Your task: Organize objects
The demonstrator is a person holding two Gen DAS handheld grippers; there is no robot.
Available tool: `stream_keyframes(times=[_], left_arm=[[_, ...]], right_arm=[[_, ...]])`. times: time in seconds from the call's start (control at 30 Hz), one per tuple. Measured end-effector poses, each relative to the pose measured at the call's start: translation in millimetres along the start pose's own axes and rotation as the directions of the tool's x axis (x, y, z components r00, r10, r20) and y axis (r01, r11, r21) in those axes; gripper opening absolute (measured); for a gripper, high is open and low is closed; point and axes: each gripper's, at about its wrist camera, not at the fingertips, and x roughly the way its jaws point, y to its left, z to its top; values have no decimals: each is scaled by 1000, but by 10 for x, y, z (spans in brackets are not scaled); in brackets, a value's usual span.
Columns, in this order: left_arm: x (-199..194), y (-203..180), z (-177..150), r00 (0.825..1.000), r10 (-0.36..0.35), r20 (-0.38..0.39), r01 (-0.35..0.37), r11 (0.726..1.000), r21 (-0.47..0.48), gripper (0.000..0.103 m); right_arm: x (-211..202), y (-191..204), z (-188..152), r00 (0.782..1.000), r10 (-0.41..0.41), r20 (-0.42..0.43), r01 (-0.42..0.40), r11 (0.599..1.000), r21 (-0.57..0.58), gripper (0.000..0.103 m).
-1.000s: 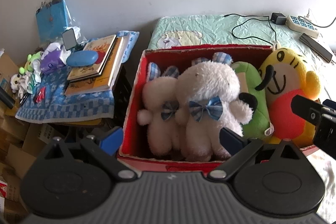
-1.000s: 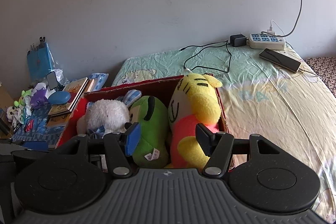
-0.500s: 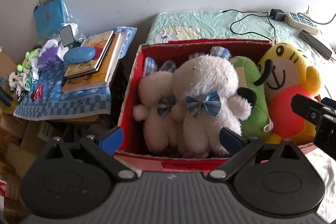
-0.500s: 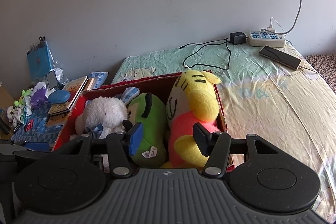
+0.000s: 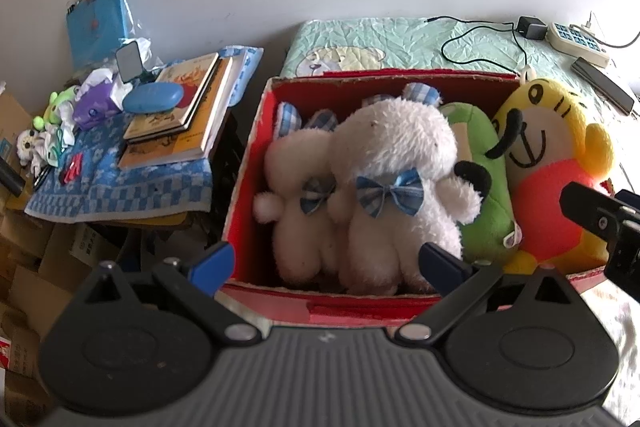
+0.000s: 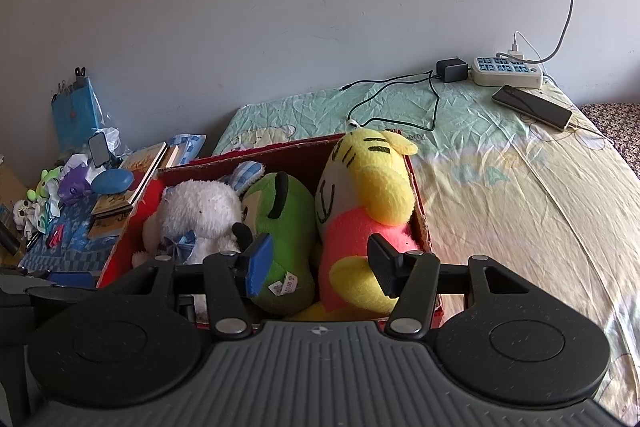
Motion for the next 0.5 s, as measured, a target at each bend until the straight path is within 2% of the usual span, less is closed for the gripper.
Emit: stream_keyframes(times=[0.5], left_arm=[[-22, -22, -53, 1000, -13, -1, 13, 1000, 7, 99]], right_arm=[[-5, 2, 0, 1000, 0, -5, 0, 1000, -1, 56]])
